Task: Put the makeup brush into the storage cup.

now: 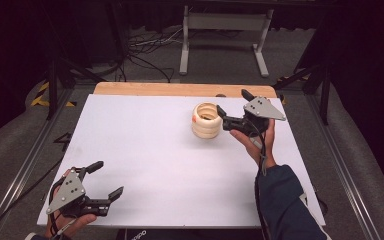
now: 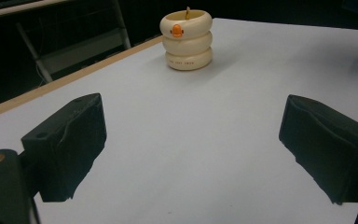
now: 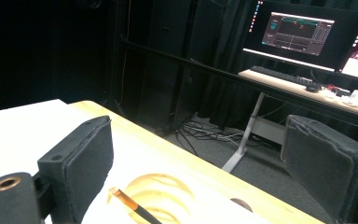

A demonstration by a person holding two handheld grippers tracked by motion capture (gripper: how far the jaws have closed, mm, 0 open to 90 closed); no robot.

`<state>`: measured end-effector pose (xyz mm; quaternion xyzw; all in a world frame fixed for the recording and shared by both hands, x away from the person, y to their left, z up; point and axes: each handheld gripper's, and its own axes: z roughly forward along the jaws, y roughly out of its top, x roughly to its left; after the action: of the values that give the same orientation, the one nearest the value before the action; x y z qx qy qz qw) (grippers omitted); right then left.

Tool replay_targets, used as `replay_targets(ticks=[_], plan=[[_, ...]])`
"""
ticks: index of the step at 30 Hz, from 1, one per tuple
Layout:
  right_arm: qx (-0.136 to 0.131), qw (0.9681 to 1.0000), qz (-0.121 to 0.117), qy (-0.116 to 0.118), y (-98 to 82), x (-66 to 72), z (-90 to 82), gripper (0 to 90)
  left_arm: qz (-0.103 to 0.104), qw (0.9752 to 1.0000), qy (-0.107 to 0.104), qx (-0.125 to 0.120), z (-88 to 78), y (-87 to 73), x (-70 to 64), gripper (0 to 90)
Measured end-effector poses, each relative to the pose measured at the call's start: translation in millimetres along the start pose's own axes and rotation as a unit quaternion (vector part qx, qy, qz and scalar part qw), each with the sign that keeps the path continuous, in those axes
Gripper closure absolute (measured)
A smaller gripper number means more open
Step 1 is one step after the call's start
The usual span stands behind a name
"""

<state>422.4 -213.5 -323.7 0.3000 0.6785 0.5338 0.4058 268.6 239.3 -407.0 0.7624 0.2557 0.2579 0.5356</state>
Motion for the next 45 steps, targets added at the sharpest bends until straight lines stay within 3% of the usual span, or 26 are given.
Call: replay_targets(ticks=[25, 34, 41, 45], plan=[[0.015, 0.9997, -0.005, 0.019, -8.5, -0.2, -34.9, 9.5, 0.002, 1.0000, 0.001, 0.004, 1.8, 0.6, -0.7, 8.3], [-0.007, 0.9998, -0.007, 0.019, -13.4, 0.5, -49.3, 9.2, -0.001, 1.0000, 0.000, 0.006, 2.8, 0.2, -1.5, 8.4], [-0.024, 0.9990, -0.027, 0.027, -20.9, 9.7, -63.3, 8.7, 0.004, 1.0000, 0.000, 0.006, 2.6, 0.8, -1.5, 8.6], [-0.036, 0.9987, -0.025, 0.027, -24.1, 12.1, -70.7, 7.7, 0.005, 1.0000, 0.000, 0.007, 2.6, 0.8, -2.2, 8.5]])
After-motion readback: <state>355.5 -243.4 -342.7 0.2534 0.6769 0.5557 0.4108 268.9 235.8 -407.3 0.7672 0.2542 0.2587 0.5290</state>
